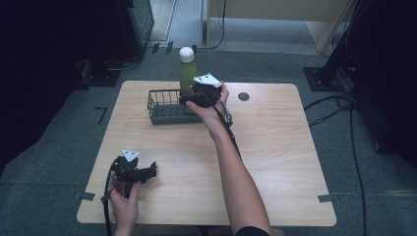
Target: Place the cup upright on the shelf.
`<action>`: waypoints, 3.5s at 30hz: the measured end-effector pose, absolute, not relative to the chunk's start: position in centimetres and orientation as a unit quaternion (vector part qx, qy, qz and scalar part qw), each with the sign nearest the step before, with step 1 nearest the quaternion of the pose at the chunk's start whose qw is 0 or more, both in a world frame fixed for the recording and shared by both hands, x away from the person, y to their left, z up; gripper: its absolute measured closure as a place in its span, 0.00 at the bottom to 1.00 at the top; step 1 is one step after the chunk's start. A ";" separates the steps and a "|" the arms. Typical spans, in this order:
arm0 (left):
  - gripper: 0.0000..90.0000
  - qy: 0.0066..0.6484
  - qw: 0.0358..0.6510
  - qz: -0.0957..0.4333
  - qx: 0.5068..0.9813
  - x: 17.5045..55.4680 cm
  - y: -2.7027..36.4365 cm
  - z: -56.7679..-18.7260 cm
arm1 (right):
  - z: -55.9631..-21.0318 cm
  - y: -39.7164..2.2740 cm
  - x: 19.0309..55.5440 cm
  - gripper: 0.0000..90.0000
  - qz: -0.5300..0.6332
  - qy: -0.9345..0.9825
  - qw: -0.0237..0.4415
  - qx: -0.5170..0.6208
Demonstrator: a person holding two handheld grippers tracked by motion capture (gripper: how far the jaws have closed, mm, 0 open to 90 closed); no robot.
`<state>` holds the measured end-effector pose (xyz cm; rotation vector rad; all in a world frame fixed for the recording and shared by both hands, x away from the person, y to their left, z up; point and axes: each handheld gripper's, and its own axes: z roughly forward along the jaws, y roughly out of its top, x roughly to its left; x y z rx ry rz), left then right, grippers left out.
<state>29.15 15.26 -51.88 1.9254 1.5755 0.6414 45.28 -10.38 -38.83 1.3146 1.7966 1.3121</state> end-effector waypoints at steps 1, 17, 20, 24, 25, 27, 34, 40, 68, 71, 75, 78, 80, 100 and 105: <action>0.00 0.588 0.282 0.239 0.719 29.1 15.3 -51.9 | -38.8 -10.6 45.0 0.04 0.489 0.669 0.275 0.487; 0.00 0.587 0.282 0.239 0.720 29.1 15.3 -51.9 | -39.3 -13.6 40.8 0.00 0.484 0.676 0.278 0.482; 0.00 0.587 0.282 0.239 0.720 29.1 15.2 -51.9 | -39.5 -14.2 40.2 0.00 0.482 0.675 0.278 0.485; 0.00 0.587 0.283 0.240 0.720 29.1 15.2 -51.9 | -40.0 -15.2 39.3 0.00 0.475 0.676 0.276 0.490; 0.00 0.587 0.283 0.240 0.720 29.1 15.2 -51.9 | -40.1 -15.4 39.1 0.00 0.474 0.676 0.276 0.492; 0.00 0.586 0.282 0.239 0.721 29.1 15.3 -51.9 | -40.4 -16.0 38.7 0.00 0.471 0.676 0.276 0.496; 0.00 0.586 0.282 0.239 0.721 29.1 15.3 -51.9 | -41.1 -17.2 37.4 0.00 0.459 0.677 0.271 0.507; 0.00 0.586 0.282 0.239 0.721 29.1 15.3 -51.9 | -41.7 -18.0 36.2 0.00 0.451 0.677 0.275 0.513; 0.00 0.586 0.282 0.239 0.722 29.1 15.3 -51.9 | -47.2 -25.2 30.2 0.01 0.416 0.642 0.294 0.574; 0.00 0.585 0.282 0.239 0.722 29.1 15.3 -51.9 | -47.8 -26.2 29.7 0.01 0.404 0.639 0.299 0.581; 0.00 0.585 0.281 0.239 0.722 29.1 15.3 -51.9 | -48.4 -27.4 29.0 0.01 0.401 0.630 0.302 0.593; 0.00 0.586 0.281 0.239 0.722 29.1 15.3 -51.9 | -48.9 -28.2 28.4 0.01 0.396 0.626 0.305 0.599; 0.00 0.586 0.282 0.239 0.722 29.1 15.3 -51.9 | -49.3 -28.8 28.0 0.01 0.391 0.622 0.304 0.606; 0.00 0.588 0.282 0.240 0.719 29.1 15.1 -51.9 | -51.1 -35.7 23.2 0.01 0.356 0.580 0.322 0.658; 0.00 0.588 0.282 0.240 0.719 29.1 14.9 -51.9 | -51.4 -37.0 22.2 0.01 0.341 0.582 0.330 0.660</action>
